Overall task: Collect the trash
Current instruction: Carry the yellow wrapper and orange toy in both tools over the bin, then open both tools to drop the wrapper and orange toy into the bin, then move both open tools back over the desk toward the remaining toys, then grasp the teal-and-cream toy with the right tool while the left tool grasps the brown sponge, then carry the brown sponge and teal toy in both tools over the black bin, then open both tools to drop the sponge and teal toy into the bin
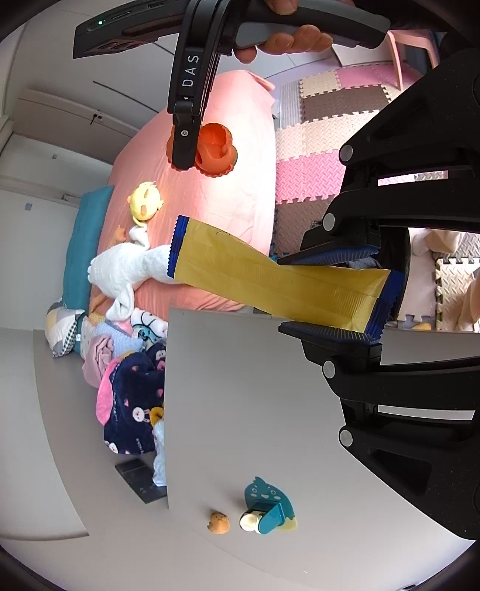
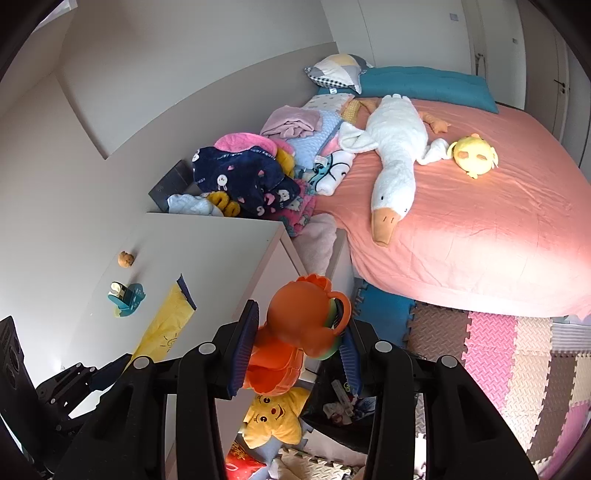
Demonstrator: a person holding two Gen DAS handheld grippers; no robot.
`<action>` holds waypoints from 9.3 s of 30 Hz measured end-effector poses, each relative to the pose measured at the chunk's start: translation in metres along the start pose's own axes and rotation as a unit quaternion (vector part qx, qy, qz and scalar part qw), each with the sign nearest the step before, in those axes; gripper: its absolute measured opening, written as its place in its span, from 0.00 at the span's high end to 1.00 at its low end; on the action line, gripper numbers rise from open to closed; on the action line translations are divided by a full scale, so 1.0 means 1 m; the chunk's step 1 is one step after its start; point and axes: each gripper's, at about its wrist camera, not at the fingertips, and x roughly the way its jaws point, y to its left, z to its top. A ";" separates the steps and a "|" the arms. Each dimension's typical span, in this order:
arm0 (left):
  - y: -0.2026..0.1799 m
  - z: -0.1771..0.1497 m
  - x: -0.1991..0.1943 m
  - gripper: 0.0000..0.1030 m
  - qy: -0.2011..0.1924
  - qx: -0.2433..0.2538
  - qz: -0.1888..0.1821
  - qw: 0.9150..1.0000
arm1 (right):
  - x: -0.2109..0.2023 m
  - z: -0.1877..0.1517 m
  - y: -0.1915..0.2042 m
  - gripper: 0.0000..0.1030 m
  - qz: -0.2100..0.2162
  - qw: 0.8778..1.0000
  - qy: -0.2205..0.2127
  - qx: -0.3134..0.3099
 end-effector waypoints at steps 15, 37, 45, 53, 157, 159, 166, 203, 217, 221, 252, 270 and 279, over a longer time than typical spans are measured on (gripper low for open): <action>-0.050 0.003 0.023 0.71 0.030 0.048 -0.043 0.997 | -0.017 -0.002 -0.043 0.58 -0.017 0.999 -0.007 0.030; -0.019 -0.003 0.030 0.06 0.046 0.040 0.039 0.997 | -0.014 0.003 -0.050 0.03 -0.097 0.994 -0.032 0.032; 0.001 -0.008 0.023 0.06 0.048 0.025 0.056 0.997 | 0.003 0.004 -0.022 0.03 -0.073 0.997 -0.022 0.014; 0.036 -0.018 0.012 0.06 0.049 -0.012 0.082 0.995 | 0.024 0.007 0.016 0.03 -0.045 0.999 -0.007 -0.021; 0.372 0.021 0.060 0.06 0.013 -0.274 0.172 0.946 | 0.261 0.043 0.269 0.56 0.066 0.968 0.083 -0.229; 0.374 0.027 0.066 0.06 0.014 -0.271 0.167 0.948 | 0.263 0.048 0.263 0.56 0.059 0.970 0.081 -0.220; 0.379 0.044 0.090 0.06 0.023 -0.266 0.155 0.951 | 0.266 0.069 0.255 0.56 0.044 0.978 0.069 -0.190; 0.255 0.038 0.046 0.55 0.013 -0.170 0.145 0.975 | 0.137 0.051 0.185 0.56 0.044 0.984 0.032 -0.168; 0.159 0.033 0.036 0.55 0.008 -0.119 0.097 0.988 | 0.076 0.021 0.127 0.56 0.030 0.989 0.025 -0.142; 0.133 0.033 0.035 0.55 0.009 -0.100 0.084 0.991 | 0.060 0.014 0.110 0.56 0.026 0.990 0.022 -0.135; -0.012 0.046 0.040 0.55 0.020 0.024 -0.004 1.000 | -0.017 -0.016 -0.011 0.56 -0.041 0.998 0.004 -0.051; -0.071 0.039 0.047 0.55 0.046 0.084 -0.048 0.994 | -0.040 -0.028 -0.055 0.56 -0.071 0.997 0.003 -0.005; -0.081 0.027 0.056 0.07 0.072 0.097 -0.032 0.992 | -0.035 -0.023 -0.066 0.24 -0.094 0.995 0.009 0.019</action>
